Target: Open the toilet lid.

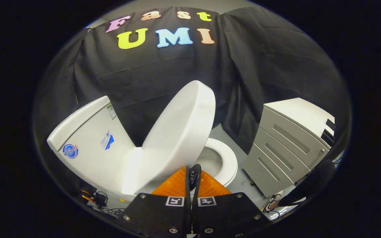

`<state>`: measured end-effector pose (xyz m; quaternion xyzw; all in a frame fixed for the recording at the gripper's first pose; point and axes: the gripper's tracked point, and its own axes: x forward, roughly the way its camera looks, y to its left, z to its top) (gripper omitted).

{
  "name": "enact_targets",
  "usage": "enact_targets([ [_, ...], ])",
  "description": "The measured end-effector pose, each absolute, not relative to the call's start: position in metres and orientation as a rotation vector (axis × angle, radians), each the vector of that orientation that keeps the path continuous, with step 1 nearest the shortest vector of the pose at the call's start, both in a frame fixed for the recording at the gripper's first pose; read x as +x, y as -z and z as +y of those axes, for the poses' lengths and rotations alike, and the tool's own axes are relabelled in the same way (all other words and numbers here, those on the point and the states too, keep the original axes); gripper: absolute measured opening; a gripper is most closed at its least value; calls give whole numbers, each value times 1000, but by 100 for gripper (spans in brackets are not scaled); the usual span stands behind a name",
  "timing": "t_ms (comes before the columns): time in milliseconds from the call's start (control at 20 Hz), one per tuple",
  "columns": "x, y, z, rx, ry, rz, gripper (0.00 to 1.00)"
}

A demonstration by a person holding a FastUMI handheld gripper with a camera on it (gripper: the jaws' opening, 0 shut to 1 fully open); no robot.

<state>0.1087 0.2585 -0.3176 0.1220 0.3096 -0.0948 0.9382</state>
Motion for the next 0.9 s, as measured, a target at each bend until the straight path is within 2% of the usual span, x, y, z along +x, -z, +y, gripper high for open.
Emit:
enact_targets([
  [900,119,258,325,17,123,550,1],
])
